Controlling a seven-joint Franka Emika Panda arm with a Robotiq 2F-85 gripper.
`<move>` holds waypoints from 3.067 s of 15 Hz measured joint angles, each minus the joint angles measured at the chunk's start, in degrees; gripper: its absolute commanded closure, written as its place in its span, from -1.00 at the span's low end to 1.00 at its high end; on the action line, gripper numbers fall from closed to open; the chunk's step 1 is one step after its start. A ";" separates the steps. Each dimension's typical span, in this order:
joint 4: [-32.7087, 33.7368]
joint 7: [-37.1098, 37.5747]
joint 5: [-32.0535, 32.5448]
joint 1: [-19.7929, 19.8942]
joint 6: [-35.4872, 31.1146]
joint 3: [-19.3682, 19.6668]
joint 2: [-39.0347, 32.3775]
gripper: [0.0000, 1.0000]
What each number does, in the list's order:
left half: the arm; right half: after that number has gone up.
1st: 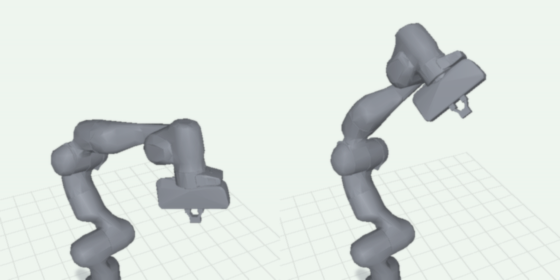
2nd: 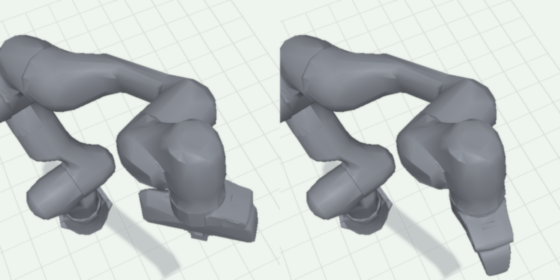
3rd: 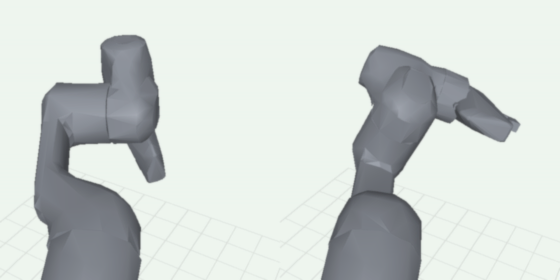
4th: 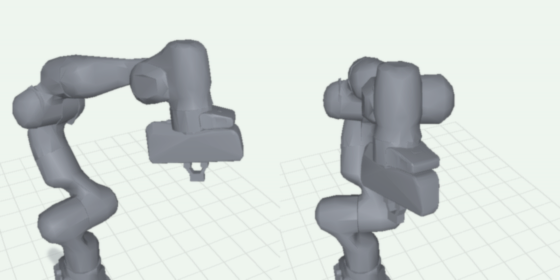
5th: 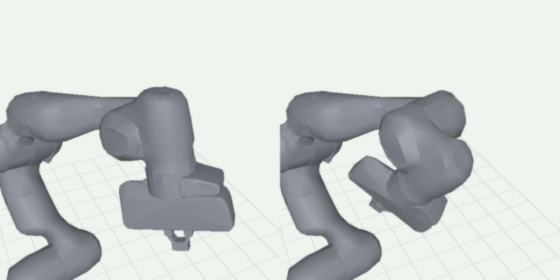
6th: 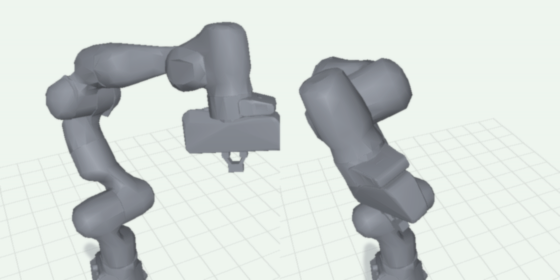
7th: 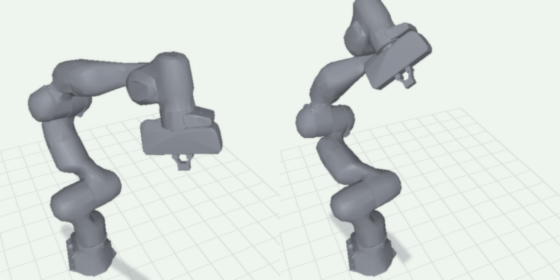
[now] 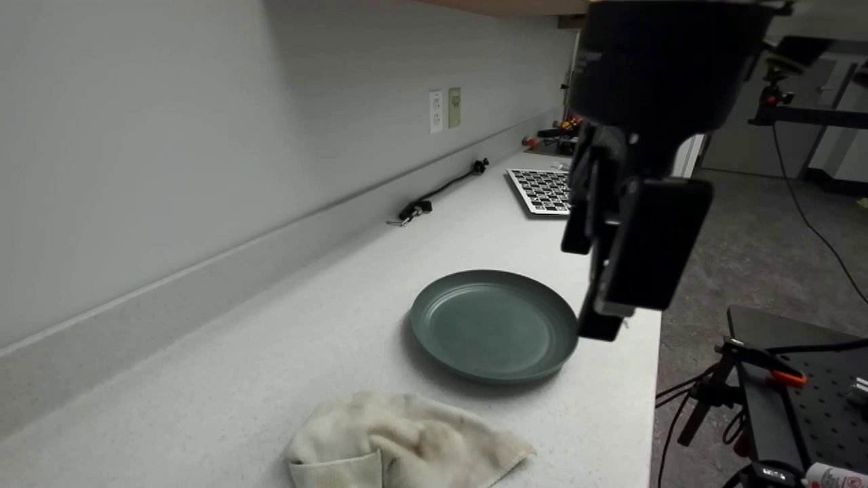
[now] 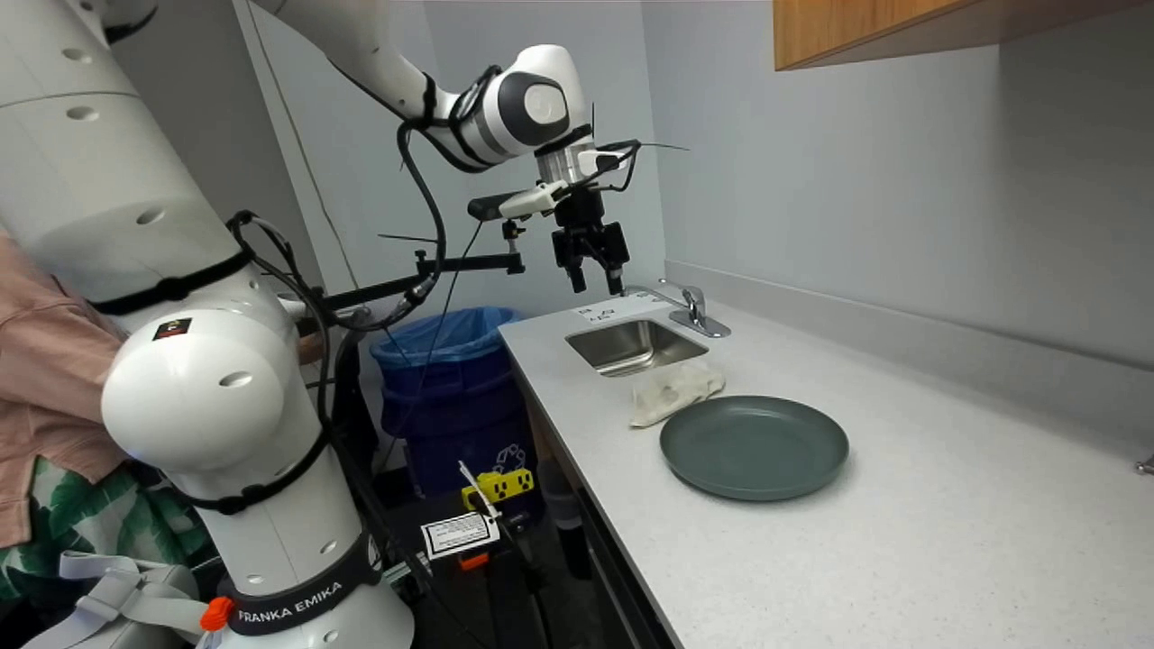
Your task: Wipe the grey plate with the white cloth on the countertop
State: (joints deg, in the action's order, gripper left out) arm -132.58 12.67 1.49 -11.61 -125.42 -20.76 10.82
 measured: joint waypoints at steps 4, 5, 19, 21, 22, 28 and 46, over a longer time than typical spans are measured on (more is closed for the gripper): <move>5.47 0.01 2.61 -0.60 0.00 -0.40 -6.72 -1.00; 5.83 0.01 2.63 -0.62 0.00 -0.40 -7.16 -1.00; 6.73 -3.25 7.49 -0.80 -13.88 5.51 -14.70 -1.00; 7.75 -4.05 7.49 -0.82 -17.97 6.08 -18.06 -1.00; 8.44 -4.08 7.49 -0.87 -19.61 6.26 -19.85 -1.00; 13.66 -4.08 8.67 -2.92 -22.59 7.65 -29.85 -1.00; 25.34 -1.41 13.92 -12.43 -22.57 15.63 -45.97 -0.39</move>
State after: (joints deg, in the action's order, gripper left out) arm -107.25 11.26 15.42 -24.04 -147.99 -5.13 -35.15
